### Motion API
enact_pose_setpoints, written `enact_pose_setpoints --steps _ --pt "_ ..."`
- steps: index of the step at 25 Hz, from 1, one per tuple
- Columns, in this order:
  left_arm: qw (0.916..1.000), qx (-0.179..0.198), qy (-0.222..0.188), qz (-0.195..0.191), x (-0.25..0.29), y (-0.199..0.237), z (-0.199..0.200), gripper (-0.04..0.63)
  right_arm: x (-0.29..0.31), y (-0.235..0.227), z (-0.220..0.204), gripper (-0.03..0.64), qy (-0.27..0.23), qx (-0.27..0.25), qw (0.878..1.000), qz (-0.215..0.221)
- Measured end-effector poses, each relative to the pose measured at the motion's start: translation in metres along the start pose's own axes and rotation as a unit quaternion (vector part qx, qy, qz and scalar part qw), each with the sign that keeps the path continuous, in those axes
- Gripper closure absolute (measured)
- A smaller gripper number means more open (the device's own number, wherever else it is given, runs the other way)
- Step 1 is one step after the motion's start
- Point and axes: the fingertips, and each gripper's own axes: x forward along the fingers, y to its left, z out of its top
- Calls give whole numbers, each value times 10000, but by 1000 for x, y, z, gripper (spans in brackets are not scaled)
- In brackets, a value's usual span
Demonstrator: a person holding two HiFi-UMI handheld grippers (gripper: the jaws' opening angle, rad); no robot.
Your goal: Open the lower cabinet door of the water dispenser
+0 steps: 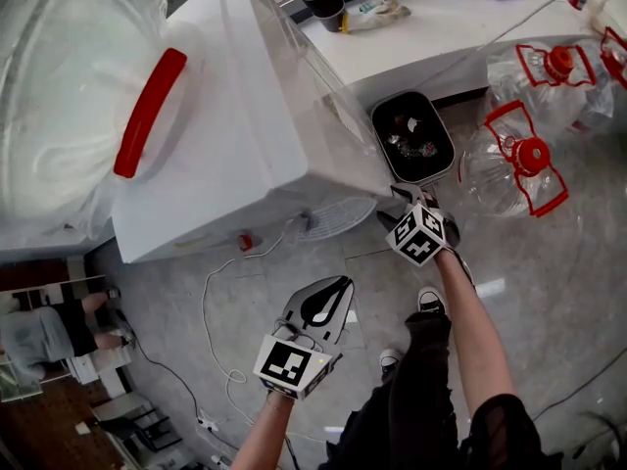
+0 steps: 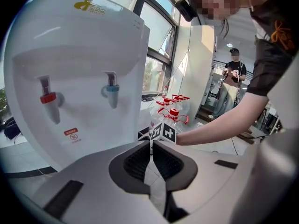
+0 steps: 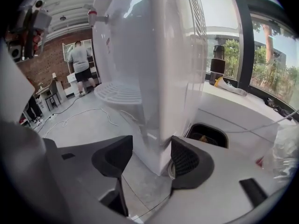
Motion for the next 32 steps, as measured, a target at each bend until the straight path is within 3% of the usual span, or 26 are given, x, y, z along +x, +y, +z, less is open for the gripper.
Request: enact_pose_setpoints --steps 6,7,9,12,16,24,29,32 --pt "10000 14 86 -12 -22 -6 -11 568 -11 26 -8 383 147 -71 9998 113" --pt "9999 11 115 -1 -26 -7 -14 568 -11 36 -7 587 126 -196 9995 208" --pt "9998 20 181 12 -31 -11 -21 568 -8 46 -3 393 46 -196 9996 193" --pt "9997 24 245 -5 -35 -14 -32 568 -8 33 -6 343 -24 213 9998 5" --pt "9996 -29 269 39 -30 -9 -38 568 -15 8 -26 348 407 -142 9990 -79" --pt "9998 78 125 -99 3 -13 -15 568 3 -6 0 325 230 -424 9984 301" --pt "9999 104 79 -60 10 -5 -11 569 15 -14 -4 322 399 -496 9978 194" --pt "9999 54 121 34 9 5 -17 568 13 -14 -4 361 437 -652 9967 190"
